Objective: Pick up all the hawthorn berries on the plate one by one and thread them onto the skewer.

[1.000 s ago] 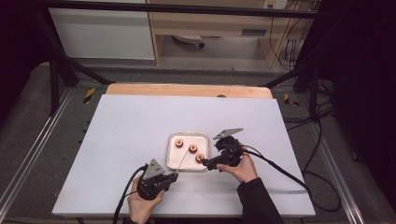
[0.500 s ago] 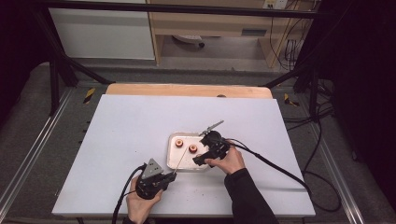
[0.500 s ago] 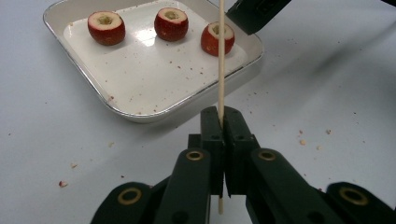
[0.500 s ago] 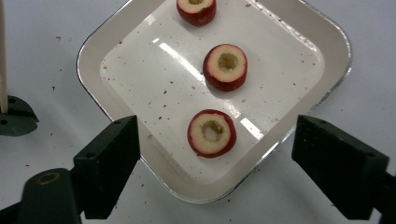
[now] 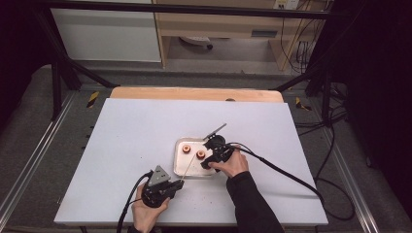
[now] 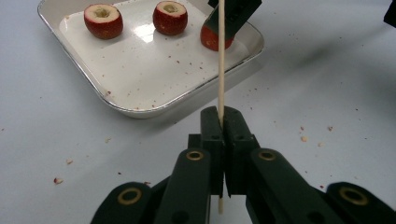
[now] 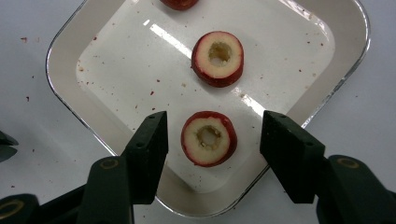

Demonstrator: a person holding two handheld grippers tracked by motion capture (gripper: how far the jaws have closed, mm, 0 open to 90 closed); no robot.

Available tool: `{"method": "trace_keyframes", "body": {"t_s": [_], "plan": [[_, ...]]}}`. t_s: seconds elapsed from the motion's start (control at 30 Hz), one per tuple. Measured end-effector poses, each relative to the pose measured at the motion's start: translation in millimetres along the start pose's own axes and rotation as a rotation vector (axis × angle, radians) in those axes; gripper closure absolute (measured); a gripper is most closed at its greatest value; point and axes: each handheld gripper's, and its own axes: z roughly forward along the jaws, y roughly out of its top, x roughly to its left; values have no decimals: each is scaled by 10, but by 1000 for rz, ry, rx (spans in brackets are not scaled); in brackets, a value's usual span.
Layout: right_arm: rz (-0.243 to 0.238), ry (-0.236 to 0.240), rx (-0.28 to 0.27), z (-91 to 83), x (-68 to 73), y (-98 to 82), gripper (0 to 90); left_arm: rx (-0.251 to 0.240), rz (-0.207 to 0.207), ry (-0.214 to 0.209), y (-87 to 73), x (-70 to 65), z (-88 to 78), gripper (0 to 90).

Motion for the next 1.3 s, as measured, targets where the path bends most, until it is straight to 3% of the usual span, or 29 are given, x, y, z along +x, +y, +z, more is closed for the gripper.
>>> {"method": "trace_keyframes", "body": {"t_s": [0.5, 0.8, 1.0, 1.3], "plan": [[74, 21, 29, 91, -15, 9, 582, 7, 6, 8, -6, -11, 6, 881], [102, 27, 30, 78, -19, 14, 595, 2, 7, 11, -4, -18, 1, 881], [105, 44, -41, -88, -12, -6, 596, -6, 9, 13, 1, -35, 0, 881], [140, 103, -212, -323, -65, -153, 597, -25, -5, 10, 22, -84, 33, 881]]}}
